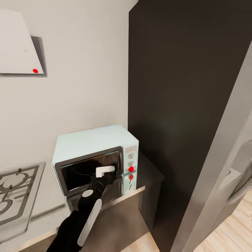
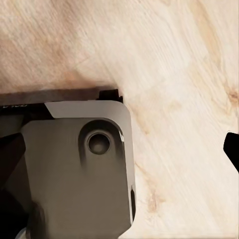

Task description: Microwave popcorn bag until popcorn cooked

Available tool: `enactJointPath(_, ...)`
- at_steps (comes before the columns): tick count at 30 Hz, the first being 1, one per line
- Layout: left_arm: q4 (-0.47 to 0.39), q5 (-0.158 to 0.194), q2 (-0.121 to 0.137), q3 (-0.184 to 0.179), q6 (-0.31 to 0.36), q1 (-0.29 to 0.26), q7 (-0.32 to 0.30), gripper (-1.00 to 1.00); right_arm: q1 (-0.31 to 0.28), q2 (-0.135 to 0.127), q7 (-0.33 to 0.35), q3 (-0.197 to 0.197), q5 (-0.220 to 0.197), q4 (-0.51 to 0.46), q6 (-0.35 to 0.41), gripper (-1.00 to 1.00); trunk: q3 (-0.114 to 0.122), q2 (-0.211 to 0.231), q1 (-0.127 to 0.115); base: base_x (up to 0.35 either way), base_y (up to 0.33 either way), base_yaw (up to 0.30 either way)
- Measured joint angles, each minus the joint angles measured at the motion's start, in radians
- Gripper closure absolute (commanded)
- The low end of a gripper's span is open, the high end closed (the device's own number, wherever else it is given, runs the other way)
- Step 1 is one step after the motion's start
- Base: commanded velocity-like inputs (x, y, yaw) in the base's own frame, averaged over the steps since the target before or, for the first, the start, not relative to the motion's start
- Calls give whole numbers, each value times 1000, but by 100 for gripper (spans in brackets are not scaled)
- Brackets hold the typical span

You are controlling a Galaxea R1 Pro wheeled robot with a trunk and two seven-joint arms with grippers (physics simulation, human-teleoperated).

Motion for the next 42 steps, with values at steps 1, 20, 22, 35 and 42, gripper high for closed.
enactJointPath(1, 0, 0, 0, 0, 0, 0, 0, -100, 0, 0, 0, 0, 0, 0, 0, -100, 0, 0, 0, -345, 0, 0)
enactJointPath(20, 199, 352, -1, -257, 25, 12, -8, -100, 8, -15, -3, 3, 4, -2, 0, -100, 0, 0, 0, -346, 0, 0)
enactJointPath(22, 368, 432, 6, -259, 22, 13, -12, -100, 8, -16, -16, 3, 5, -2, 0, -100, 0, 0, 0, -346, 0, 0)
enactJointPath(35, 1353, 690, 11, -255, -220, 8, -148, -100, 8, -13, -41, 7, 34, -10, -39, -100, 0, 0, -1, -197, -13, 0)
enactJointPath(42, 1400, 672, 20, -257, -425, 122, -299, -100, 8, -12, -40, 5, 92, -5, -77, -100, 0, 0, -1, -1, 0, 0)
